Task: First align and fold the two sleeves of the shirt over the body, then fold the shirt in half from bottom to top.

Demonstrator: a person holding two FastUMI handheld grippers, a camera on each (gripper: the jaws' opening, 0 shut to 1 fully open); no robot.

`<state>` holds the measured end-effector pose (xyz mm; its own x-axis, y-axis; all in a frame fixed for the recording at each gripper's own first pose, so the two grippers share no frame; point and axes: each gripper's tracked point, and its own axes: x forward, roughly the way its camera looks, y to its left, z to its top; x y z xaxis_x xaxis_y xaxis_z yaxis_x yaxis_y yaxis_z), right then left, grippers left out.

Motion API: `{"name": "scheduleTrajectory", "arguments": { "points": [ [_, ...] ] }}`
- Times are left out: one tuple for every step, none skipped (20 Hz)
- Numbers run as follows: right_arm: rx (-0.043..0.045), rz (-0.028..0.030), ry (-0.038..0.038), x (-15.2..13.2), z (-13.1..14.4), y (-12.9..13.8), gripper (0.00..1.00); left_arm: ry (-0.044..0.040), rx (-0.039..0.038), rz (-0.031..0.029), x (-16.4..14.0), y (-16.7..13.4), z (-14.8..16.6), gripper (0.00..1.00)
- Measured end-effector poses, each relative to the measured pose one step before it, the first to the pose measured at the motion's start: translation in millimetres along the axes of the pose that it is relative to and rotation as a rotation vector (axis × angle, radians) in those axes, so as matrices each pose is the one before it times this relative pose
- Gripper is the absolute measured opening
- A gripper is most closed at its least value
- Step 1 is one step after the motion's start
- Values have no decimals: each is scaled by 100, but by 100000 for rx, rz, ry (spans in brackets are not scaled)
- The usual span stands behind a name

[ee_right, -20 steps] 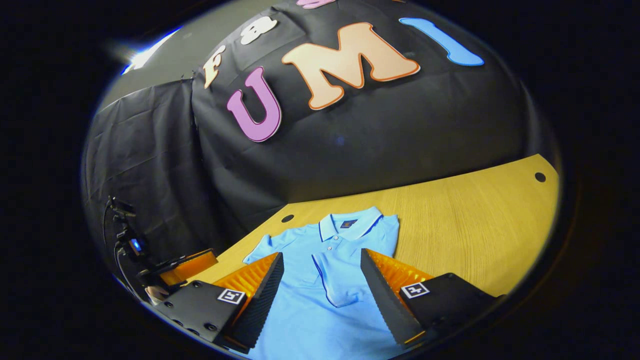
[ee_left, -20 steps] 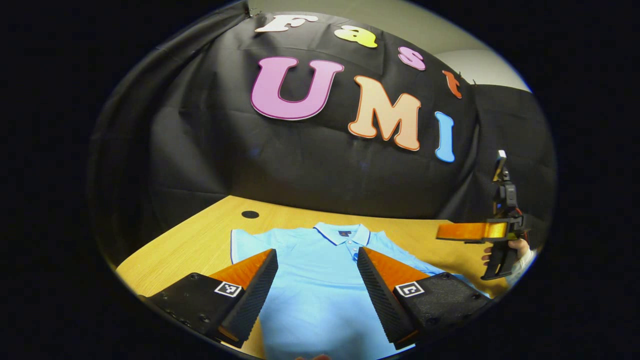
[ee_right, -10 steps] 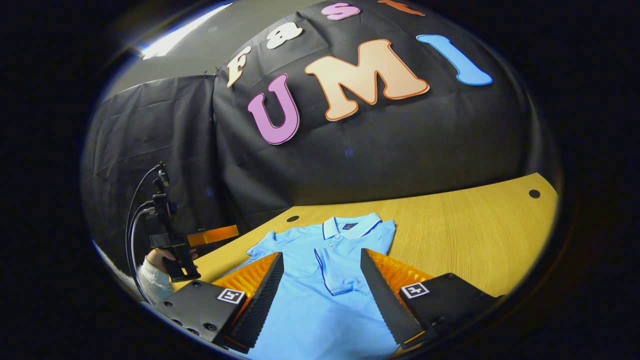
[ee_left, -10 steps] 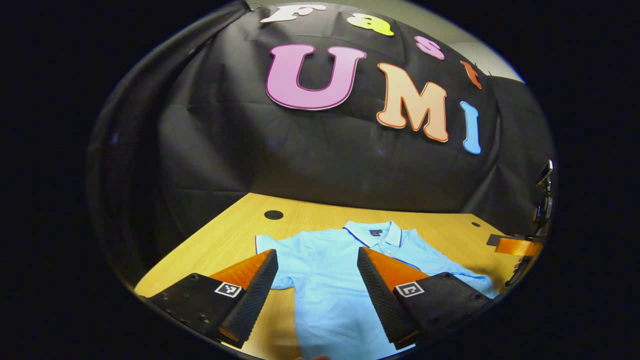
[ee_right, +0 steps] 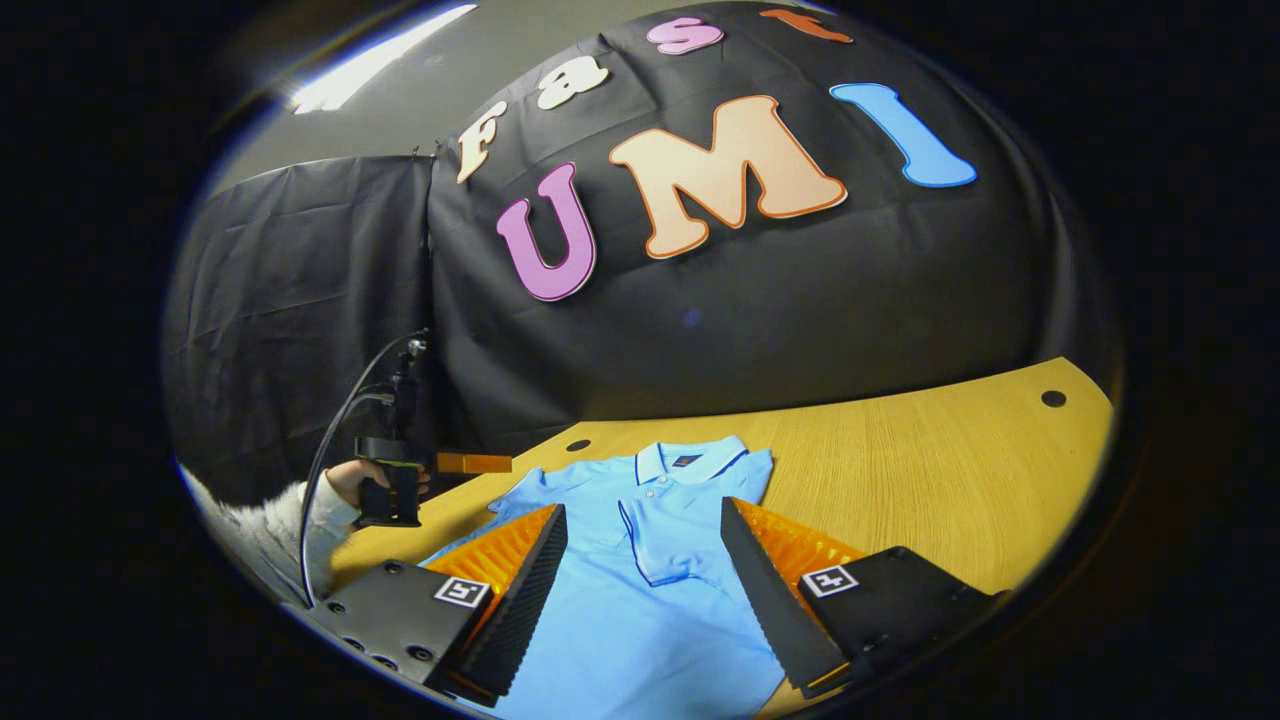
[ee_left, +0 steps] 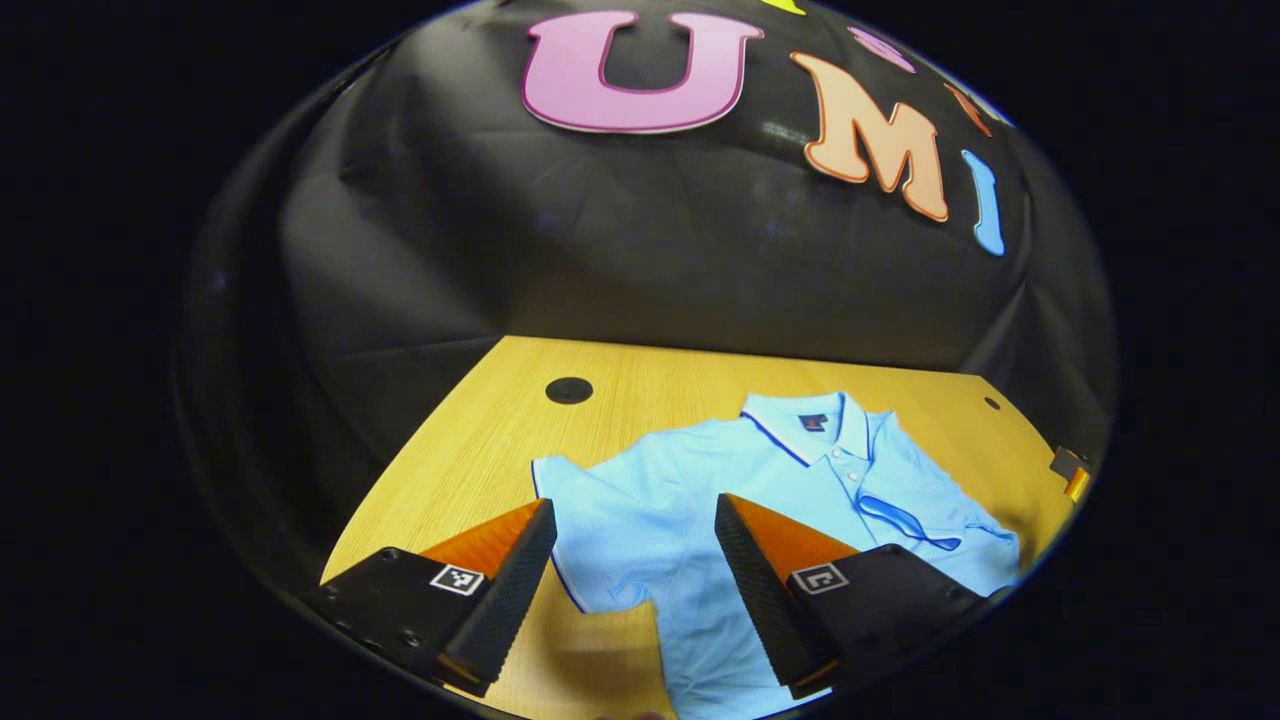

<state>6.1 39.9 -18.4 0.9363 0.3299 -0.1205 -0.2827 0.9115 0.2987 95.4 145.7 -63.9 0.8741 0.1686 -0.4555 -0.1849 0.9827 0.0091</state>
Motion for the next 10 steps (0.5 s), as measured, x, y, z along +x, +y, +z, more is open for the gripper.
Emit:
{"name": "scheduleTrajectory", "arguments": {
  "points": [
    [73, 45, -578, -248, 124, 37, 97, 3479, 471, 672, 892, 285, -711, 95],
    [41, -70, -375, -91, 156, -54, 97, 2543, -85, 627, 525, 261, -363, 95],
    [-238, -172, -301, -95, -10, 20, 97, 1997, -143, -203, 421, 151, -286, 95],
    [-202, -348, -229, -25, 69, -131, 97, 1435, 216, 112, 273, 156, -200, 95],
    [68, -308, 66, -90, -115, -118, 93, 1305, 638, 923, 126, 491, -206, 95],
    [668, 77, 542, -60, -99, -65, 97, 1371, 585, 814, 231, 249, -325, 94],
    [1397, 610, 474, -7, -136, 116, 97, 1003, -60, 393, 165, 85, -335, 95],
    [1781, 605, 132, -74, 41, 112, 97, 673, -397, -300, 155, 7, -211, 95],
    [1394, 337, -150, -134, 94, -78, 97, 469, -395, -173, 99, 30, -194, 95],
    [496, -303, -253, -33, 173, -184, 97, 246, -224, -55, 59, 85, -51, 94]
  ]
}}
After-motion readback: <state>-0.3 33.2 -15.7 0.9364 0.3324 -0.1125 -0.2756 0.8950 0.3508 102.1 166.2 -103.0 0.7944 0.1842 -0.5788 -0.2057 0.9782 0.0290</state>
